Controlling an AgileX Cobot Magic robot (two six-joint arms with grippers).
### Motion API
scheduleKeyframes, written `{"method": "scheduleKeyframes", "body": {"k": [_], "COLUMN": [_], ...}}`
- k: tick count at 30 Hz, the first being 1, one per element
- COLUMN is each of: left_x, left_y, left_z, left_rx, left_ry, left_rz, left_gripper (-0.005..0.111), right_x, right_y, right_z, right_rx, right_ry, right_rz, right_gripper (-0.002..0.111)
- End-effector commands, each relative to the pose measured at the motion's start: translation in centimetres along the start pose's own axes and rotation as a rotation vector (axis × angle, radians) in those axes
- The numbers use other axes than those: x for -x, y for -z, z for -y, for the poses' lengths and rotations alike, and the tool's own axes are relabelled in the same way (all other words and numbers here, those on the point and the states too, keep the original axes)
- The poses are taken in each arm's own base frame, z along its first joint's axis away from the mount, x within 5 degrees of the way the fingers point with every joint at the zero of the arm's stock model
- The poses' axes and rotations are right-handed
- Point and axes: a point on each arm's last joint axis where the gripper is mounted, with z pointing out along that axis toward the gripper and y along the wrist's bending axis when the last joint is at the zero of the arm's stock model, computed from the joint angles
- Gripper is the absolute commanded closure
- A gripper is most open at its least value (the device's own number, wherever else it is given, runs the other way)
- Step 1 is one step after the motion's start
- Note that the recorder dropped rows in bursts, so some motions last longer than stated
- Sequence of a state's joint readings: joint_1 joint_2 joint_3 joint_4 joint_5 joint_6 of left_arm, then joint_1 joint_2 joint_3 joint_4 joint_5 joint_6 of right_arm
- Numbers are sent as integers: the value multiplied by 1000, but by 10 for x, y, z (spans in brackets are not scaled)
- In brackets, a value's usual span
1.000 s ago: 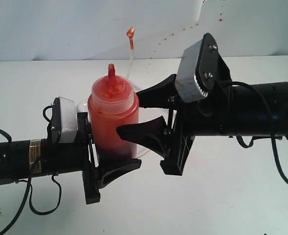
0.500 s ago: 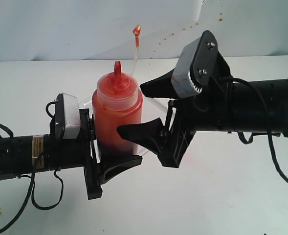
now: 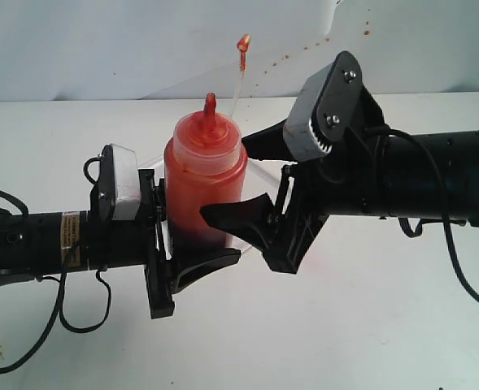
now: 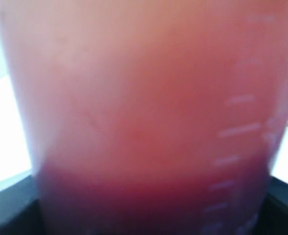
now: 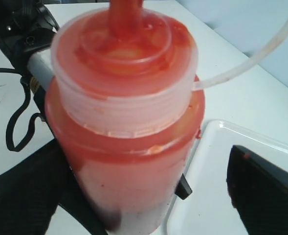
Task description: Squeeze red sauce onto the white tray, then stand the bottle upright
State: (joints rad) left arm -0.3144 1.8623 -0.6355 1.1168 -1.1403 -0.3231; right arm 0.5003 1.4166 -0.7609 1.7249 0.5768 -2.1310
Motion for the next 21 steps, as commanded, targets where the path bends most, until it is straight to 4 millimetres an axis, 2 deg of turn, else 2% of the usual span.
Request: {"method": "scheduleKeyframes", "body": {"k": [1, 7, 21], "left_x": [11, 18, 17], "left_y": [-1, -18, -18], "left_z": [4, 21, 22], "left_rx": [-51, -97, -105], "left_ry": [-35, -65, -68], "left_rz": [79, 102, 100], "left_gripper": [107, 107, 107], "right_x": [0, -2, -1], "right_y": [1, -2, -2], "right_z": [6, 4, 4], "right_rx": [-67, -39, -34], "right_ry": [-3, -57, -57], "right_rz": [-22, -15, -12], "right_gripper": [27, 27, 27]}}
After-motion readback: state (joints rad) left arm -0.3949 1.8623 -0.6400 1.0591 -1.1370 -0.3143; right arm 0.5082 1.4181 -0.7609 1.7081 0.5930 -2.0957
